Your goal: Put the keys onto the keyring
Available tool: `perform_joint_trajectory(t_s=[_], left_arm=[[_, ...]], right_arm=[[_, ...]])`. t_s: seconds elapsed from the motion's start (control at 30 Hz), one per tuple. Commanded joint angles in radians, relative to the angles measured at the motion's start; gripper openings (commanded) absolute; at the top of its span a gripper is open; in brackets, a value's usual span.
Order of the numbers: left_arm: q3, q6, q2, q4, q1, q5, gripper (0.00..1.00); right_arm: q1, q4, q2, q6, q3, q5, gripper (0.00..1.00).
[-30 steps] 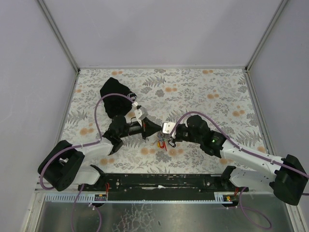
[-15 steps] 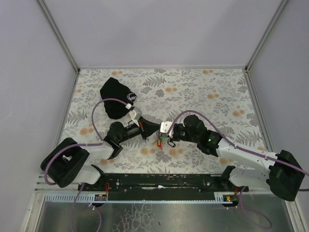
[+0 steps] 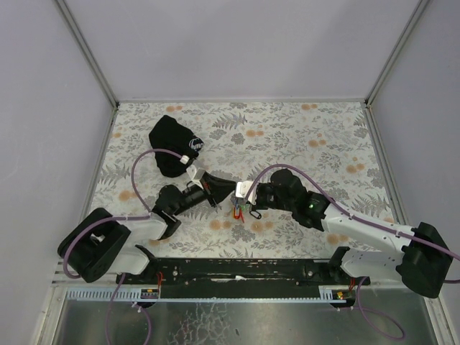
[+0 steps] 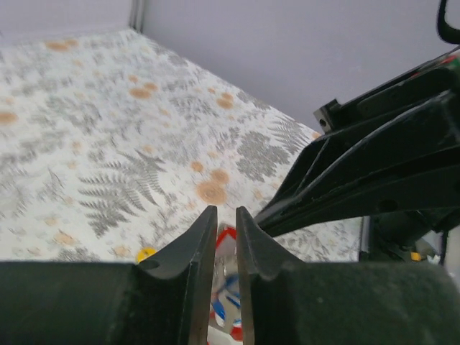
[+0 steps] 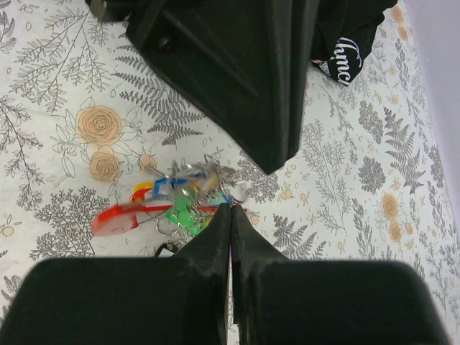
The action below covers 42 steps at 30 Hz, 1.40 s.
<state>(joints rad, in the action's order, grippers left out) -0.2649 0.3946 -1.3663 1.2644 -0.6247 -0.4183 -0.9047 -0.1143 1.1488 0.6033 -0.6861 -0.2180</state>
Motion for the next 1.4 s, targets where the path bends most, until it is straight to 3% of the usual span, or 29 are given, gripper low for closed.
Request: perform_joint_trajectory(t_s=[0.0, 0.2, 0.47, 0.77, 1.0, 1.37], left_arm=[[-0.027, -0.137, 0.092, -0.078, 0.024, -0.031, 0.18], [-0.139, -0.294, 0.107, -0.345, 0.071, -0.235, 0.28], [-0.215, -0.422, 0.124, -0.546, 0.091, -0.393, 0.31], [-0.234, -0.453, 0.140, -0.610, 0.091, -0.415, 0.31], [-0.216, -0.364, 0.190, -0.574, 0.092, -0.229, 0.32], [-0.230, -0.330, 0.146, -0.549, 0.090, -0.373, 0.32]], right_arm=[[-0.013, 0.077, -0.022, 0.047, -0.074, 0.029, 0.00], [-0.012, 0.123, -0.021, 0.075, -0.110, 0.018, 0.00], [-0.012, 0.146, -0.024, 0.086, -0.131, 0.018, 0.00], [-0.012, 0.155, -0.014, 0.090, -0.147, 0.011, 0.00], [-0.012, 0.155, -0.008, 0.088, -0.150, 0.008, 0.00], [-0.013, 0.156, -0.004, 0.085, -0.158, 0.003, 0.00]])
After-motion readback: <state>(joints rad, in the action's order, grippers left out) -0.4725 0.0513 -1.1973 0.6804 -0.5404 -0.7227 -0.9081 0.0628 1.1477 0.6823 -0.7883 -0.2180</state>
